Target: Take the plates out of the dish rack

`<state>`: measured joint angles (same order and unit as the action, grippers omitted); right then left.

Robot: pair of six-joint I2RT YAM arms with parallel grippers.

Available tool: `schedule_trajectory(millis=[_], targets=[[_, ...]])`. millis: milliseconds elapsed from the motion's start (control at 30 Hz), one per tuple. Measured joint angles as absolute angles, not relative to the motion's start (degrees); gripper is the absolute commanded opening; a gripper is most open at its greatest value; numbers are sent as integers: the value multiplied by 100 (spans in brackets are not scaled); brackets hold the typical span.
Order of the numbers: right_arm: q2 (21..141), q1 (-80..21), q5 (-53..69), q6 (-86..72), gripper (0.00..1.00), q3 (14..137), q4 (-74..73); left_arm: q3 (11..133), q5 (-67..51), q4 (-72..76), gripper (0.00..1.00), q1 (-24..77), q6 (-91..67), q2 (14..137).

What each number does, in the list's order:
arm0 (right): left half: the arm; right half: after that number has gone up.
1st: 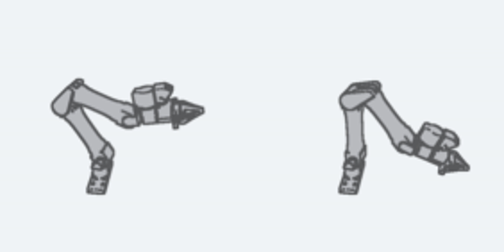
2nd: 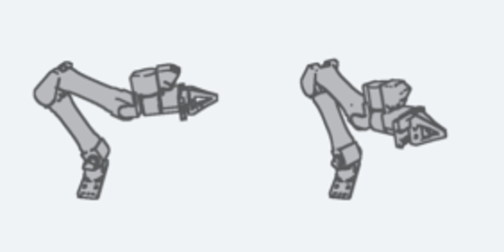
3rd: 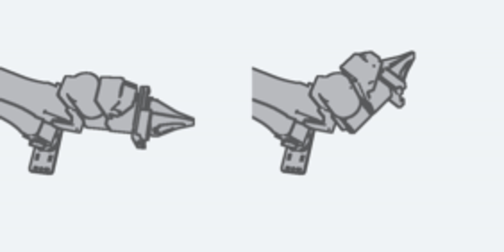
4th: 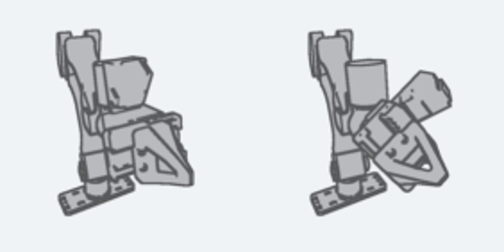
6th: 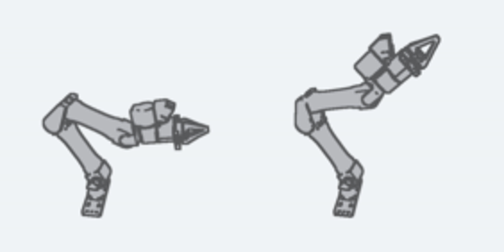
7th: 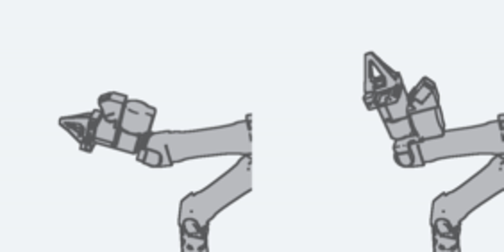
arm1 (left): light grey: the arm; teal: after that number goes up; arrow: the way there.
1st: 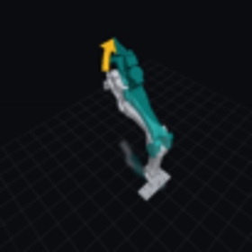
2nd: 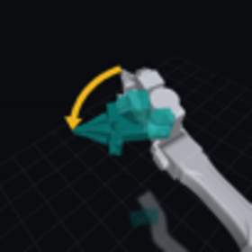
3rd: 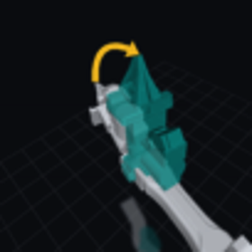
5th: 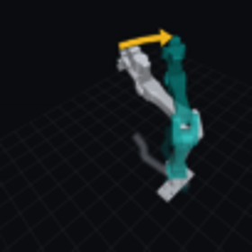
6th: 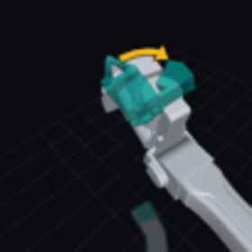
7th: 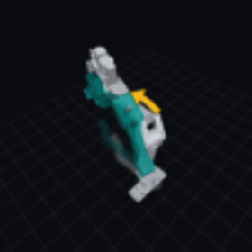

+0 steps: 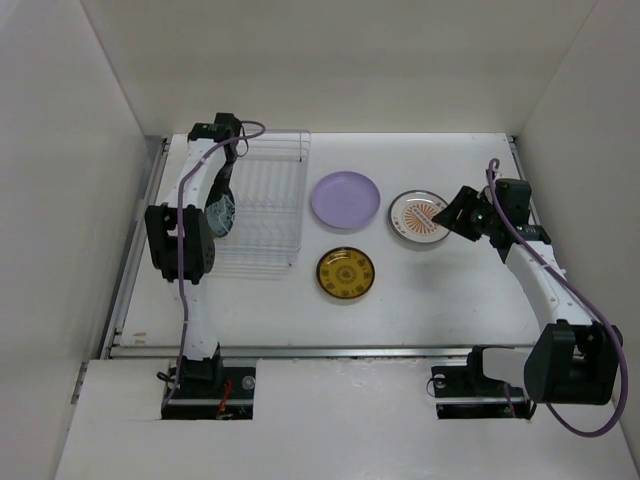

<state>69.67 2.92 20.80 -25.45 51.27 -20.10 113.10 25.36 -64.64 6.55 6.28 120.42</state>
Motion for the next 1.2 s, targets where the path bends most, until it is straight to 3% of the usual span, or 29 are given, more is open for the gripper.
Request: schedule_trajectory(millis=[433,733,1000,1200], targets=[[6973,292,2145,-2541,56,5127,-2010,12560,2171,-6890,0,611,598,11933],[7100,292,2329,-2521,56,5172,-2018,13034,2018,-6984,0,1135,701,10995],[7100,292,2379,-2521,56,5175,-2034,12923,646,-6801,0,1490,609,10374],[7100,292,2386,-2515,56,5181,-2060,12829,-701,-6792,0,2412,622,10899]])
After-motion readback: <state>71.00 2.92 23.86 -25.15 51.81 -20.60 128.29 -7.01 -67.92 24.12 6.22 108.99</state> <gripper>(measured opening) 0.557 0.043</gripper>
